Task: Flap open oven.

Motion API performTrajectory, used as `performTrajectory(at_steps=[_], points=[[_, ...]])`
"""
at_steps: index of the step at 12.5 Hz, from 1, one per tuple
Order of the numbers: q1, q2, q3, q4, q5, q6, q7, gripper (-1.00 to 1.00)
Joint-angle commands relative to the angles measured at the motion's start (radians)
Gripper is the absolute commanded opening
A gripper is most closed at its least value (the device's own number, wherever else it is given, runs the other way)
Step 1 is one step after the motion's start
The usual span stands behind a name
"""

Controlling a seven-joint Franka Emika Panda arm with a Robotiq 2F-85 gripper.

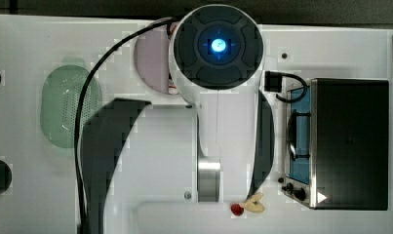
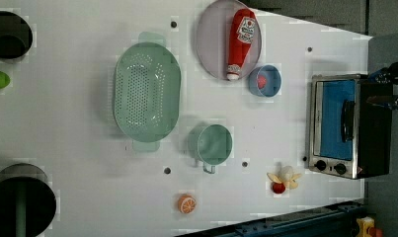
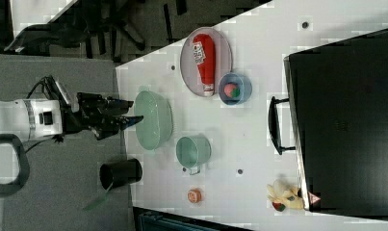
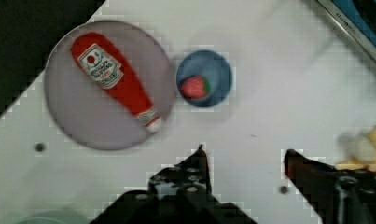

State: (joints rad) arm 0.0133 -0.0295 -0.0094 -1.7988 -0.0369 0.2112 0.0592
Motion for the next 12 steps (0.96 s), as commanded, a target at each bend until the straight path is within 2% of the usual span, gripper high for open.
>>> performTrajectory(at_steps=[1,3,5,6,12], points=[[-0.053,-0.328,-0.05,-0.24,-0.022,-0.127,-0.028,0.57],[-0.053,-0.328,-0.05,-0.24,-0.022,-0.127,-0.028,0.98],[-0.053,-0.328,-0.05,-0.24,-0.022,-0.127,-0.028,1.0],[-0.053,-0.328,-0.05,-0.24,-0.022,-0.127,-0.028,0.9],[-0.054,-0.327,-0.056,-0.242,-0.023,-0.128,-0.029,-0.55]])
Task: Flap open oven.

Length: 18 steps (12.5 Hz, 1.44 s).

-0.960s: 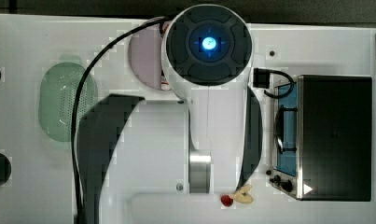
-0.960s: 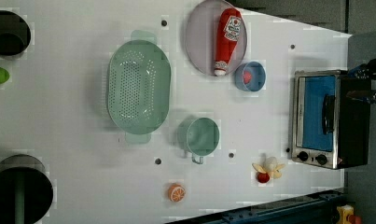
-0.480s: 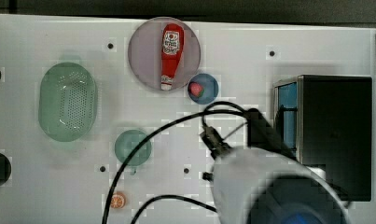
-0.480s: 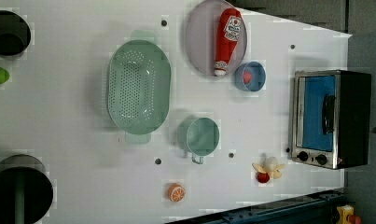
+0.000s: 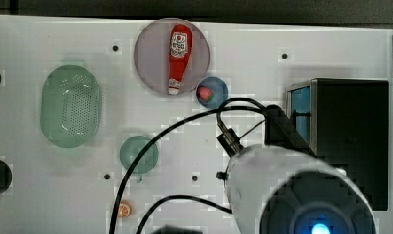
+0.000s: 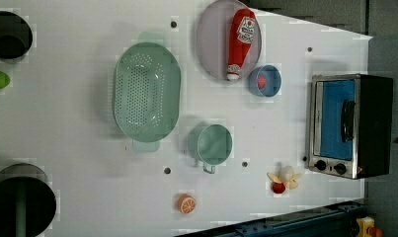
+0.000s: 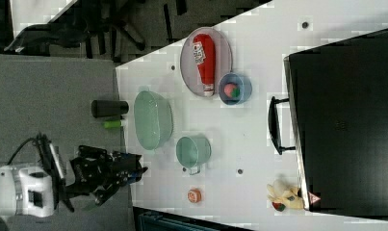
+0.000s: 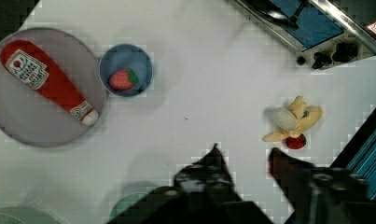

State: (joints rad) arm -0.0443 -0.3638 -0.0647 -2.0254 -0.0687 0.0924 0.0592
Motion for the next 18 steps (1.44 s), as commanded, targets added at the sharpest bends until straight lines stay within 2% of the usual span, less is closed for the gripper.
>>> performTrajectory(at_steps=[1,4,9,13,18], points=[[0.003,0.009,-0.007,-0.016,0.007,-0.006,-0.032,-0.65],[-0.001,0.015,-0.047,-0.036,0.001,0.027,-0.174,-0.65],[-0.026,0.054,-0.163,-0.092,-0.007,0.171,-0.718,-0.65],[-0.037,0.159,-0.274,-0.098,-0.008,0.299,-1.082,-0.65],[-0.041,0.329,-0.356,-0.107,-0.008,0.484,-1.215,-0.65]])
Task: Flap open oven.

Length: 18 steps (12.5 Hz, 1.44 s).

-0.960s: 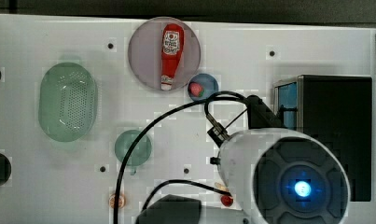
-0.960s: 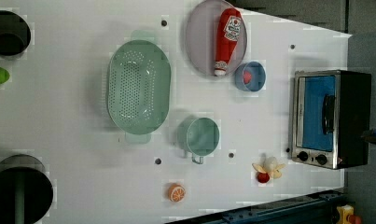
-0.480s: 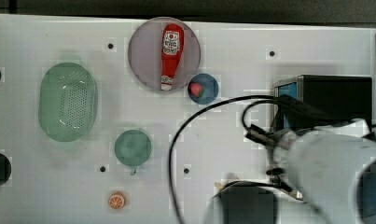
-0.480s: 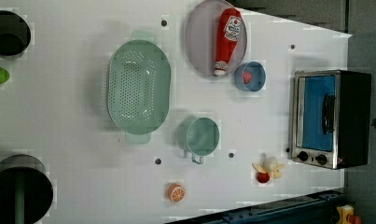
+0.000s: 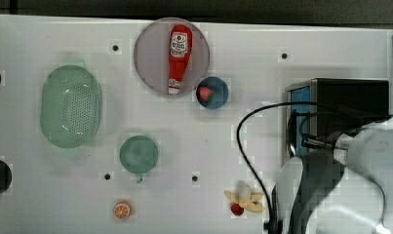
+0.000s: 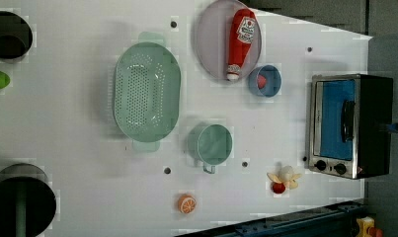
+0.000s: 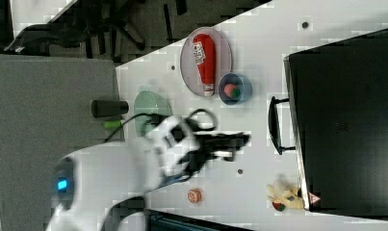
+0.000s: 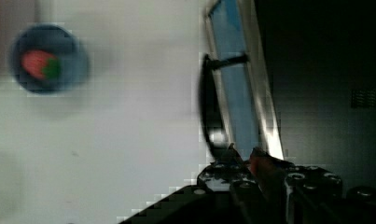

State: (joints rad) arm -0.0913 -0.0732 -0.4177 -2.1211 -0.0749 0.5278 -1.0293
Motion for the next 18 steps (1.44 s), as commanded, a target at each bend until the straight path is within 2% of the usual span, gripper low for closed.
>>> performTrajectory(at_steps=[1,8,14,16,18], points=[[0.006,0.07,-0.01,-0.016,-0.002,0.078,-0.127,-0.65],[0.003,0.184,-0.015,-0.107,-0.002,0.318,-0.127,-0.65],[0.023,0.217,-0.003,-0.13,-0.009,0.334,-0.118,-0.65],[0.043,0.216,0.009,-0.141,-0.047,0.334,-0.087,-0.65],[0.068,0.216,0.03,-0.156,-0.128,0.334,0.008,-0.65]])
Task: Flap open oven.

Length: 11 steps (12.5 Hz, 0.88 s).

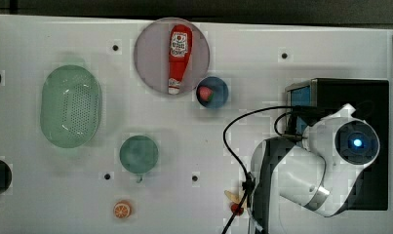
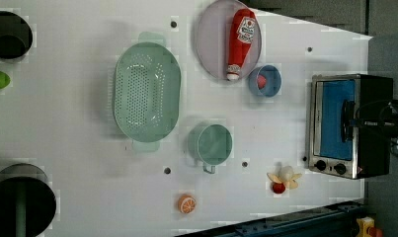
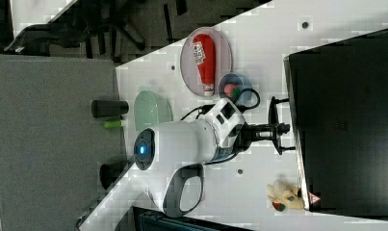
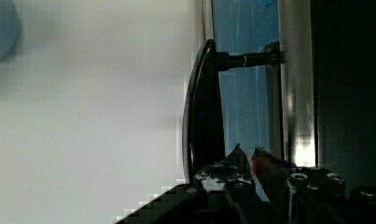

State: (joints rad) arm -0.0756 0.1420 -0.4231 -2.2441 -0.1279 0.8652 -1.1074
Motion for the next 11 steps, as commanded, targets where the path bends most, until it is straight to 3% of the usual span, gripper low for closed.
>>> performTrajectory(at_steps=[1,11], points=[[0.064,0.001,0.051,-0.044,-0.125,-0.003,0.155,-0.65],[0.115,0.1,0.216,-0.082,-0.601,-0.016,0.771,-0.65]])
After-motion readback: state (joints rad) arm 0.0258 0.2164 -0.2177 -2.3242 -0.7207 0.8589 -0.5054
